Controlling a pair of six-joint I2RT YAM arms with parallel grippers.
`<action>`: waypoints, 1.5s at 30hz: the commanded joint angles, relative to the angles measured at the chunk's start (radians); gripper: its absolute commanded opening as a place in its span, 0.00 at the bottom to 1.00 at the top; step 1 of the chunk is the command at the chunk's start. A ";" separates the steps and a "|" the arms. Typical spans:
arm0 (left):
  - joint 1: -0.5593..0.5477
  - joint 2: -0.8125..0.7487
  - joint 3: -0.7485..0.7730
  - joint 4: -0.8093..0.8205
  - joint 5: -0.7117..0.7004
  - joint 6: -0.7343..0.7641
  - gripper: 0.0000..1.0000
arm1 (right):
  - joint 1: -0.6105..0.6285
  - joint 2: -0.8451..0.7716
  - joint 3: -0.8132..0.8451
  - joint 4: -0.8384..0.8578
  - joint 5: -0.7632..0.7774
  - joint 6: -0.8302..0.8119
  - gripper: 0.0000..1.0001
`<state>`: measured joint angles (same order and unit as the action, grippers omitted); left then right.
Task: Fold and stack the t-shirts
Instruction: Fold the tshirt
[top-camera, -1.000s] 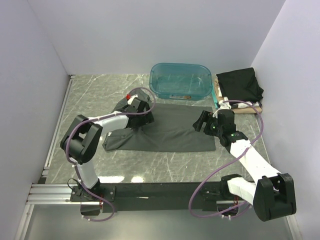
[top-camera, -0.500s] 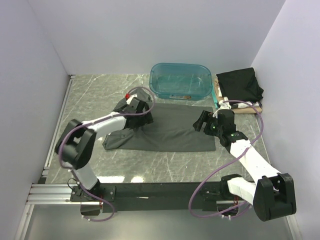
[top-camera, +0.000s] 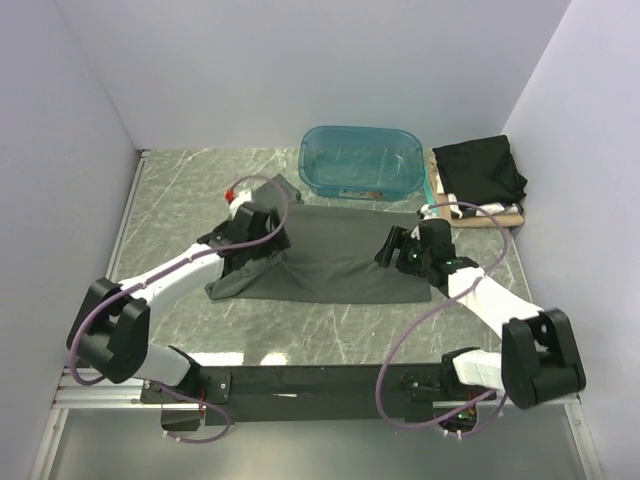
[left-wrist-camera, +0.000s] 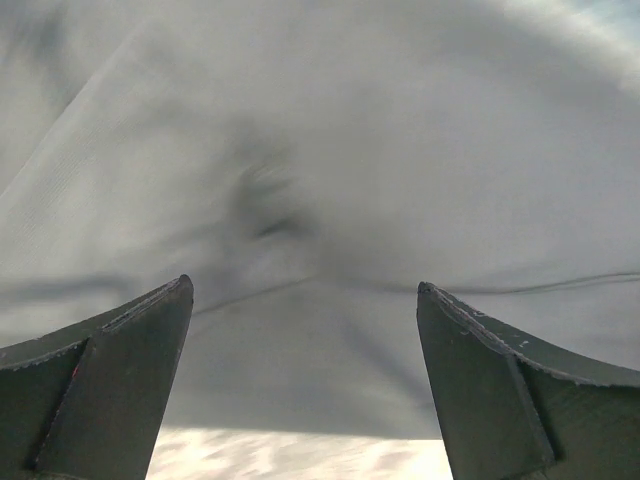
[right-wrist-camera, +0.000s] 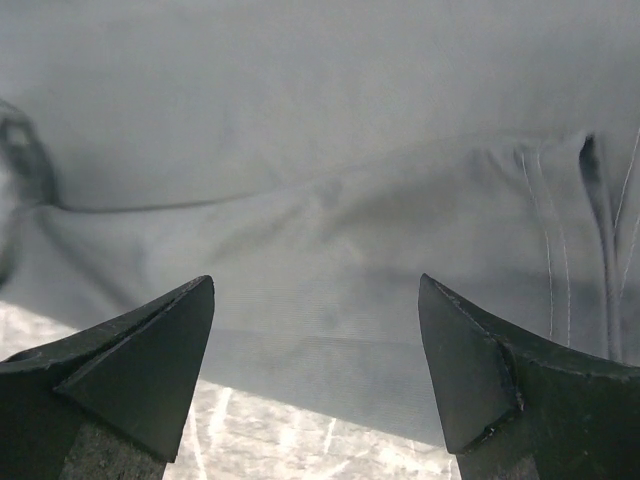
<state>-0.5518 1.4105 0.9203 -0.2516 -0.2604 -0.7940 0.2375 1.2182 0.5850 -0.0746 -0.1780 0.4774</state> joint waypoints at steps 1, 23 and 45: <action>0.050 -0.002 -0.089 0.009 0.003 -0.056 0.99 | 0.010 0.064 0.036 -0.010 0.084 0.030 0.89; 0.078 -0.480 -0.425 -0.400 -0.025 -0.450 1.00 | 0.082 -0.180 -0.192 -0.338 0.084 0.230 0.89; 0.137 -0.224 0.141 -0.235 -0.007 -0.087 1.00 | 0.091 -0.457 0.101 -0.331 0.440 0.136 1.00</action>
<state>-0.4706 1.0508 0.9455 -0.6426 -0.3302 -1.0298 0.3248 0.7727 0.6739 -0.4774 0.1711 0.6140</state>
